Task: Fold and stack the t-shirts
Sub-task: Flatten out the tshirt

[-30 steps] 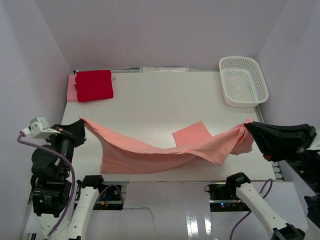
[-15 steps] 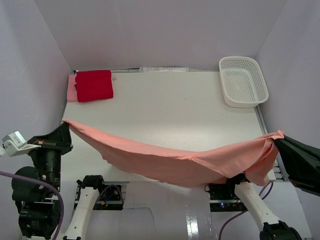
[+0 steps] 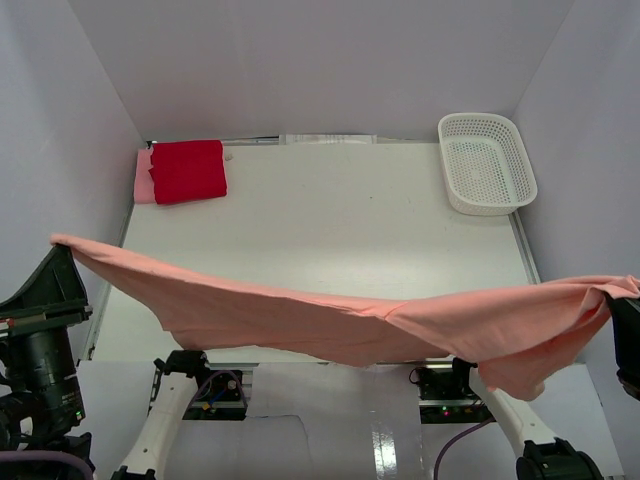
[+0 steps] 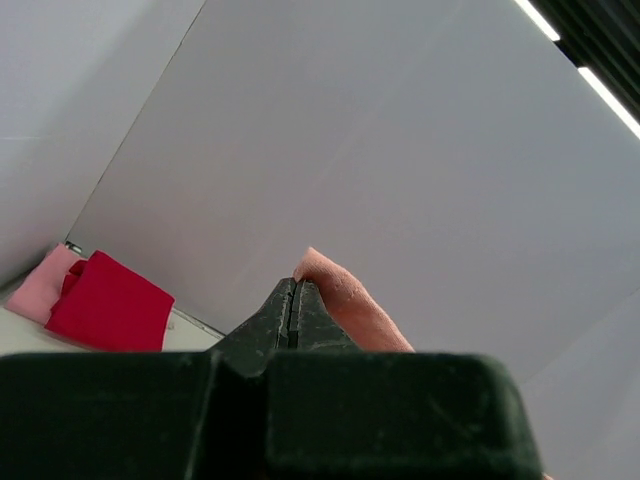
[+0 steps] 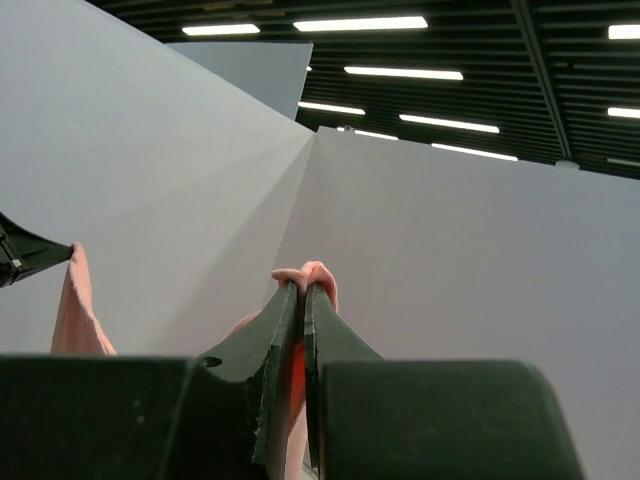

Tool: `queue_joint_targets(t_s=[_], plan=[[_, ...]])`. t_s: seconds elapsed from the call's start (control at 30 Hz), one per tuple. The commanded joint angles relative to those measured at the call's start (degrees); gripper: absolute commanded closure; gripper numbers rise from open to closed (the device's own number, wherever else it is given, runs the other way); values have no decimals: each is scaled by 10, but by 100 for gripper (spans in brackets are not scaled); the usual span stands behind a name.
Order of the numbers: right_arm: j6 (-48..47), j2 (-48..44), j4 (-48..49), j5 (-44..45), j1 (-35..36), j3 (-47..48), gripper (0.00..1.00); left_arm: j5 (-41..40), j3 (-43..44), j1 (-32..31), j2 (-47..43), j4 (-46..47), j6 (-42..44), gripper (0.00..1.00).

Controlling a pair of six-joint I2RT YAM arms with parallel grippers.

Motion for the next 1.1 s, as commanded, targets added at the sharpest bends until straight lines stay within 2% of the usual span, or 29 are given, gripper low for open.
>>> queue_joint_targets(t_s=[0.0, 0.17, 0.2, 0.37, 0.57, 0.63, 0.67, 0.7, 0.73, 0.8, 0.83, 0.87, 0.9, 0.93, 0.97, 1.0, 1.03, 1.07], plan=[[17, -6, 58, 17, -7, -6, 92, -37, 1, -8, -6, -8, 15, 100], [18, 35, 32, 52, -7, -72, 92, -45, -67, -13, 8, 35, 30, 100], [23, 39, 40, 56, -7, -127, 92, -43, -88, -16, 11, 45, 29, 100], [50, 84, 86, 81, -7, -264, 92, -13, -224, -20, 52, 94, -10, 100], [65, 177, 128, 113, -7, -380, 92, 10, -367, -19, 163, 193, -46, 100], [66, 220, 150, 114, -8, -386, 92, 20, -377, -19, 247, 240, -56, 100], [65, 269, 162, 115, -8, -383, 92, 22, -375, -18, 280, 258, -58, 100], [67, 297, 185, 103, -18, -372, 92, 31, -366, -17, 314, 273, -65, 100], [66, 362, 192, 94, -23, -356, 92, 35, -356, -15, 385, 307, -67, 100], [74, 428, 214, 62, -44, -283, 92, 45, -293, -9, 463, 331, -72, 100], [77, 500, 214, 48, -51, -247, 92, 55, -262, -6, 542, 335, -72, 100], [83, 542, 213, 37, -56, -152, 92, 60, -190, -4, 577, 334, -73, 100], [97, 578, 198, 4, -70, -93, 92, 67, -154, 2, 609, 333, -74, 100], [105, 661, 180, -11, -77, -23, 92, 77, -118, 3, 639, 333, -70, 100], [112, 704, 158, -25, -81, 129, 92, 81, -79, 6, 690, 330, -66, 100], [143, 741, 140, -54, -102, 199, 92, 85, 0, 9, 714, 317, -63, 100], [168, 795, 150, -69, -113, 253, 92, 93, 39, 10, 734, 308, -56, 100], [198, 806, 175, -89, -125, 280, 92, 95, 77, 12, 767, 296, -52, 100]])
